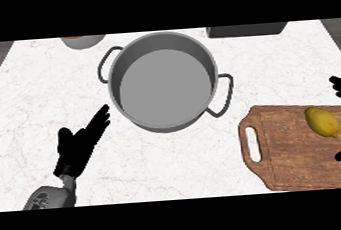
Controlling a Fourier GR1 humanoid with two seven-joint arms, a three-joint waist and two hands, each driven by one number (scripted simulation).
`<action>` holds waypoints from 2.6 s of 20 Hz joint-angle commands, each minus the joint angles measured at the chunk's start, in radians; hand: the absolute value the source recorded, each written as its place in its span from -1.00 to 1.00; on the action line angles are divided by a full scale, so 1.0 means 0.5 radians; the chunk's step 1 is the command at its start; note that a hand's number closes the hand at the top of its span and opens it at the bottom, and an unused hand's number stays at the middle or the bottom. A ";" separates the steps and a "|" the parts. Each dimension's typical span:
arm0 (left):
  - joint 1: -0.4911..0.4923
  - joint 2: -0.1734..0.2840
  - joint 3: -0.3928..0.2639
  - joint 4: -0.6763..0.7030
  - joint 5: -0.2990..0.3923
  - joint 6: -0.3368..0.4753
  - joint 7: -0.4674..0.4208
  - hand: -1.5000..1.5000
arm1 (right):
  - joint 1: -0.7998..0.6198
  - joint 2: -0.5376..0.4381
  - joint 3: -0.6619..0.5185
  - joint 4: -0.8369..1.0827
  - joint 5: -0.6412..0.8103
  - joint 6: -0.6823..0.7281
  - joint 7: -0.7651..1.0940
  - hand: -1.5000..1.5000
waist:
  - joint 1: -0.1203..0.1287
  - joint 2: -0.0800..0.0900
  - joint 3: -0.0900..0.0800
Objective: Pick the lemon from the cutting board and place it in the pot
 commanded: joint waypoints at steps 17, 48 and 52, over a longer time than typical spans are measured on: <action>-0.032 -0.118 0.130 0.046 -0.121 -0.071 0.029 0.00 | -0.402 0.291 -0.325 1.163 0.326 0.448 -0.854 -1.00 | -0.011 0.000 0.000; 0.095 -0.156 0.185 -0.073 -0.186 -0.200 0.004 0.00 | -0.564 0.639 -0.329 1.994 0.617 0.421 -1.818 1.00 | 0.011 0.006 0.004; 0.044 -0.224 0.178 0.025 -0.271 -0.114 -0.043 0.00 | -0.570 0.683 -0.346 1.905 0.609 0.243 -1.884 1.00 | -0.010 0.001 0.001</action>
